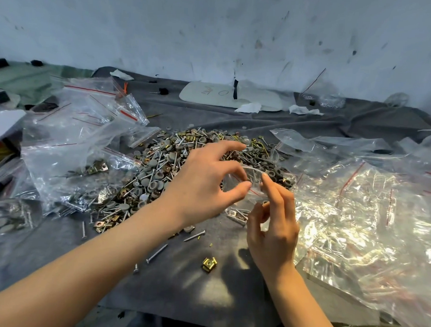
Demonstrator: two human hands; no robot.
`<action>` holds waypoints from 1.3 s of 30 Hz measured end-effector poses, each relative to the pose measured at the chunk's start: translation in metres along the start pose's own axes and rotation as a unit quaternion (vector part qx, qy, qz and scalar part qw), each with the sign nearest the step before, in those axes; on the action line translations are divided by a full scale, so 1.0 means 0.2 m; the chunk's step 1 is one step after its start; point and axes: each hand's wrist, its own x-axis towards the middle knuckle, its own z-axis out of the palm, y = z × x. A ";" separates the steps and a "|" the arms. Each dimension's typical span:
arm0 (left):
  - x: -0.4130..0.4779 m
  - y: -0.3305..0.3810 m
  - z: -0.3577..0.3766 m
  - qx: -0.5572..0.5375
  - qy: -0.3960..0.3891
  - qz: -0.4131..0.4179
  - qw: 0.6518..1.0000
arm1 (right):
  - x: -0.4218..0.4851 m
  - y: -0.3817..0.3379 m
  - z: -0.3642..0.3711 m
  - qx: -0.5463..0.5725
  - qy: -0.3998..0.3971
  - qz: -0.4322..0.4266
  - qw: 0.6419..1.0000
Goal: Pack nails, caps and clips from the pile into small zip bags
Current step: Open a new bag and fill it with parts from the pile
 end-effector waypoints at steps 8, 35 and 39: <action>0.02 -0.17 -0.11 -0.001 0.089 -0.084 0.992 | 0.01 0.00 -0.01 0.010 0.014 0.062 0.998; 0.01 -0.11 -0.12 -0.150 0.125 -0.025 0.980 | 0.04 -0.01 -0.04 0.040 0.042 0.098 0.993; 0.09 0.05 -0.09 -0.067 0.059 0.114 0.990 | 0.03 -0.01 -0.04 0.048 0.033 0.076 0.995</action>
